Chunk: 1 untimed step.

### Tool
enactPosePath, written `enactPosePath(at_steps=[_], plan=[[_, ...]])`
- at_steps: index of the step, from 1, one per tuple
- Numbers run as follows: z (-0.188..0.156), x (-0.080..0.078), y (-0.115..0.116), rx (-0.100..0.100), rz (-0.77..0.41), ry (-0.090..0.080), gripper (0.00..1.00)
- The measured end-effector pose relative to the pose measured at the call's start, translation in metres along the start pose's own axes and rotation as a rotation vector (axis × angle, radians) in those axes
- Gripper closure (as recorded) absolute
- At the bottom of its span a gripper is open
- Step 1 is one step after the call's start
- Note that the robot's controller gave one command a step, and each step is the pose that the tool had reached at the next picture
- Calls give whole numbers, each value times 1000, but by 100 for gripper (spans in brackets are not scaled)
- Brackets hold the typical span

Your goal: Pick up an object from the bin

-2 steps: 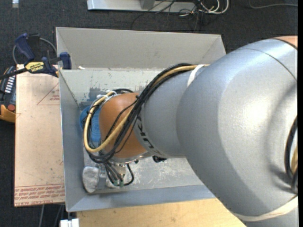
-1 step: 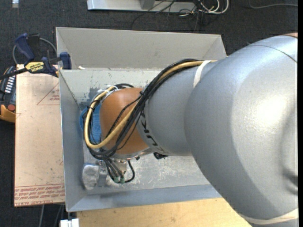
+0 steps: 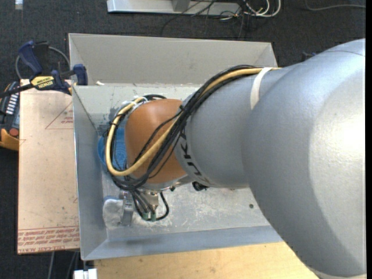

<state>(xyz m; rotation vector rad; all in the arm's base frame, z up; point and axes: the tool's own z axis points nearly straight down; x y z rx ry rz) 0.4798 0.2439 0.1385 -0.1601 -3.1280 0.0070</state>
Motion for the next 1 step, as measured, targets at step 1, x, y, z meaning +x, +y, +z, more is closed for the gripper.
enactPosePath(at_steps=[1], plan=[[-17,-1,1,-4,-1,-5,100]])
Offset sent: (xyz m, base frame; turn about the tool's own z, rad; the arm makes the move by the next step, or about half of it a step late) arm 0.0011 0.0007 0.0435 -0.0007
